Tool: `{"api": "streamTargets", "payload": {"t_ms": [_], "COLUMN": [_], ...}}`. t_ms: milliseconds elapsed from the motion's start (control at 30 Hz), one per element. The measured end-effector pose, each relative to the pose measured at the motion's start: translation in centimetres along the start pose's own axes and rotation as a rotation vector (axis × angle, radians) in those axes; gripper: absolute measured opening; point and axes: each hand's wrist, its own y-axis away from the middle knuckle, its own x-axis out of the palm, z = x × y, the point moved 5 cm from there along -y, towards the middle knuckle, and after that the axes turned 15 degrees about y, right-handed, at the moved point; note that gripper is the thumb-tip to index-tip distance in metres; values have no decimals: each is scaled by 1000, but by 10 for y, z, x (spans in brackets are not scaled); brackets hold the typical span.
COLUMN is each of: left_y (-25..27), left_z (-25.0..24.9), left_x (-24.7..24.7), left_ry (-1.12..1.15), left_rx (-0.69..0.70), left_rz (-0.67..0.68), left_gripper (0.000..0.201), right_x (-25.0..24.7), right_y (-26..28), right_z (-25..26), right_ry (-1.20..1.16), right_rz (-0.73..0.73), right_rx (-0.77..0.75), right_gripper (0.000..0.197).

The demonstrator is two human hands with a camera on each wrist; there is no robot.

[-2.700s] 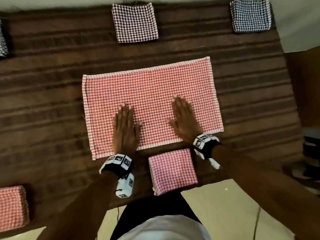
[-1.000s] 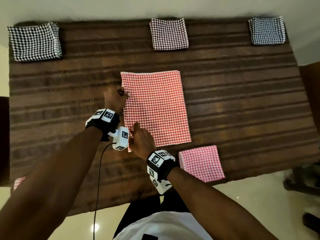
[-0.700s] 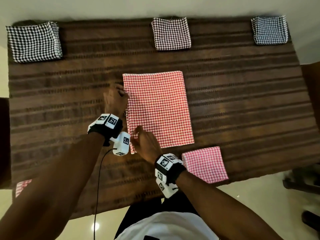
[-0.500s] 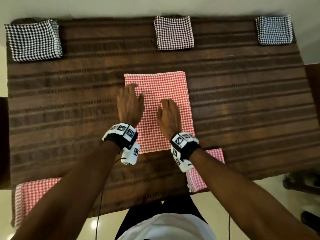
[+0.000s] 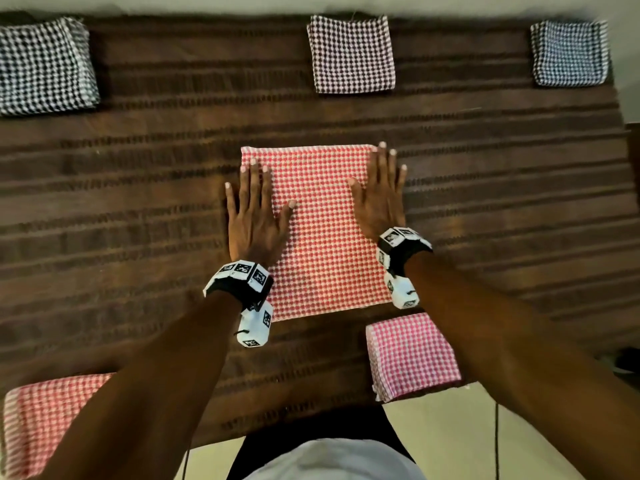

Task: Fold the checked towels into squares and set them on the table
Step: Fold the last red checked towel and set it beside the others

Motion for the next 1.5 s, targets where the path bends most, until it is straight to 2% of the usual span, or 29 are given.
{"api": "streamTargets", "payload": {"t_ms": [67,133,200,267,333,400,567,667,767,833,933,1000,1100,1133,1200,1233,1300,1333,1400,1433,1500], "left_y": [0,5,20,45,69,82,92,102,120,130,139,143,147,148,151,152,154,155,158,160,165], "left_z": [1,0,-10,-25,-27,-15,2,1,-12,-21,-30,-38,-46,-47,-48,-46,-41,-37,-33,-32,-33], "left_x": [-2,-5,-5,6,17,19,5,-1,-3,-2,5,10,16,16,12,10,1,-3,-12,-16,-25], "left_ry": [-8,-1,14,26,0,-23,-50,-21,-9,3,-27,-56,-68,-66,-48,-45,-37,-18,11,11,-3], "left_rx": [0,-14,-15,29,56,24,-19,-63,5,52,89,153,238,251,282,300,311,305,291,291,303], "left_rz": [24,16,-6,12,49,52,32,-1,12,37,108,169,259,274,243,209,155,138,115,107,113], "left_gripper": [70,69,65,61,60,62,67,68,69,70,81,92,105,102,83,71,62,61,56,52,49], "right_x": [-1,-6,-11,-7,2,8,11,-3,-21,-26,-23,-27,-45,-54,-70,-77,-79,-74,-64,-59,-55], "right_y": [7,29,62,96,116,113,110,119,130,138,150,154,157,158,159,158,154,153,153,155,163], "right_z": [-23,-17,18,60,79,59,-33,-40,-29,-23,-16,-12,-8,-7,-8,-9,-14,-19,-29,-34,-39], "right_ry": [5,1,-52,-88,-15,23,47,86,224,263,168,34,-209,-291,-376,-386,-394,-395,-405,-422,-452], "right_rz": [40,21,-9,32,55,49,90,106,133,209,353,413,315,256,145,105,94,131,239,305,451], "right_rx": [96,81,-38,-184,-263,-208,130,99,62,77,91,103,47,15,-42,-65,-84,-87,-81,-77,-103], "right_gripper": [69,68,67,67,66,67,75,73,65,63,71,67,64,63,55,47,24,14,6,8,26]}}
